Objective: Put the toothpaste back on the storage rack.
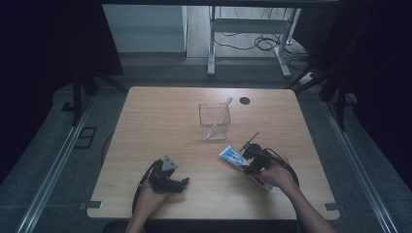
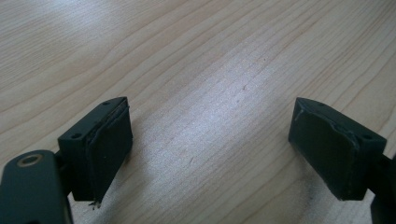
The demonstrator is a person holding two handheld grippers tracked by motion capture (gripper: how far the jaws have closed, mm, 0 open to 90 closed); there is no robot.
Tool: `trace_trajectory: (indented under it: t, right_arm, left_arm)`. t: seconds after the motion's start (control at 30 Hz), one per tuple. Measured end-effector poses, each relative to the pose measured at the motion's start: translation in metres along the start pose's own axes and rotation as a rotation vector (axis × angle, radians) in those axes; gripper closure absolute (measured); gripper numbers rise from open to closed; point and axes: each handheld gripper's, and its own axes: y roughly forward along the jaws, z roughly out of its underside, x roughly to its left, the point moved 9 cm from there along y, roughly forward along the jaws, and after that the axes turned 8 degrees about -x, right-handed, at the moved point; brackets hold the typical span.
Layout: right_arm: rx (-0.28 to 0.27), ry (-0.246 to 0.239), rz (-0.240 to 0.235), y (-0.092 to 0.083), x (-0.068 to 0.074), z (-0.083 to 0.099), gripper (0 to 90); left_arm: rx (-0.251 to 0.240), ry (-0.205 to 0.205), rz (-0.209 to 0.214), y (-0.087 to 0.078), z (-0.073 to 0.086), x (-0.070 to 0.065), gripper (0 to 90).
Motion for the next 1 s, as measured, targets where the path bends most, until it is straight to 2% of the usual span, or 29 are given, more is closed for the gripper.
trace_trajectory:
  t: [0.27, 1.0]
  right_arm:
    - [-0.037, -0.002, 0.001, -0.007, -0.001, -0.002, 71.9]
    - [-0.144, -0.009, 0.003, -0.045, -0.005, -0.027, 72.3]
  left_arm:
    - [0.000, 0.000, 0.000, 0.000, 0.000, 0.000, 13.6]
    - [0.002, 0.006, 0.000, 0.000, 0.000, 0.000, 13.6]
